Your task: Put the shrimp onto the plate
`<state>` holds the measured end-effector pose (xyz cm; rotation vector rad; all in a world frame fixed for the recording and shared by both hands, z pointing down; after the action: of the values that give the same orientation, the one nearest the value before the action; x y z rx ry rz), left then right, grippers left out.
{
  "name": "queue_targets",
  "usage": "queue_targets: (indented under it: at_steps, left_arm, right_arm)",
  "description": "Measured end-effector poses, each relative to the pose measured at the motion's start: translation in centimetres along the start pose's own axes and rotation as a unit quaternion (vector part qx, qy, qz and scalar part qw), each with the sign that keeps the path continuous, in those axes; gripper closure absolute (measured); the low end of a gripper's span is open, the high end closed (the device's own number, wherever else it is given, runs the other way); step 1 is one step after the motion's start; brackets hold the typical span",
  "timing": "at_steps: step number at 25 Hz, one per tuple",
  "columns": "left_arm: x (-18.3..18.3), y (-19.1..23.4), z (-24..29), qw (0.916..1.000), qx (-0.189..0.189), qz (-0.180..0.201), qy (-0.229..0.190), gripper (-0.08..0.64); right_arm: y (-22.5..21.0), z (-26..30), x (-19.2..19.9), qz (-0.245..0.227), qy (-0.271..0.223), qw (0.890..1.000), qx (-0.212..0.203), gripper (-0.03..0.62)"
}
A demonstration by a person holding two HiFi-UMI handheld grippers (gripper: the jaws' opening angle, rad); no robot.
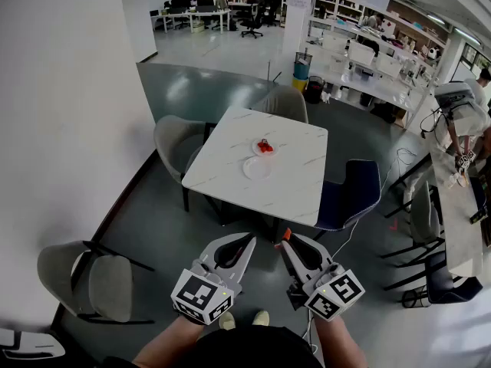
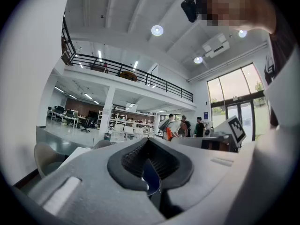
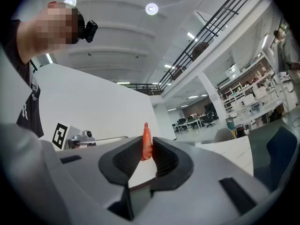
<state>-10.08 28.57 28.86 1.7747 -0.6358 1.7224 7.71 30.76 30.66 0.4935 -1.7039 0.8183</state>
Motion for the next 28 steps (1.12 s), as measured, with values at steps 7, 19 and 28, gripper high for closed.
queue_targets:
  at_steps: [7,19,28]
  left_arm:
    - [0.3,-0.5,0.2,1.0,-0.003,-0.001,0.005,0.552]
    - [0.5,-1.4,1.0,0.9996,-0.027,-0.002,0.001,0.552]
    - [1.7,-3.4,3.1,0.9995,-0.031,0.003,0.009,0.552]
  right_arm:
    - [-0.2,-0.7,-0.3,0.013,-0.007,1.0,-0.008,0.523]
    - [-1.8,-2.2,-0.9,0.037,-0.027,0.999,-0.019,0.523]
    - [-3.9,-3.5,-0.5,0.043,-0.021,0.998,-0.028,0.523]
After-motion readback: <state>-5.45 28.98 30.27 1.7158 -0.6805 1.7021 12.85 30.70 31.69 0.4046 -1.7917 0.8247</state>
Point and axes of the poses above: the fingertips, and each gripper's own axes: z forward along the fingers, y to its left, x out of its underside, the point moved 8 cm from there along -z, backward along the fingers, and after that the axes turned 5 degrees about -x, right-handed, at the moved point
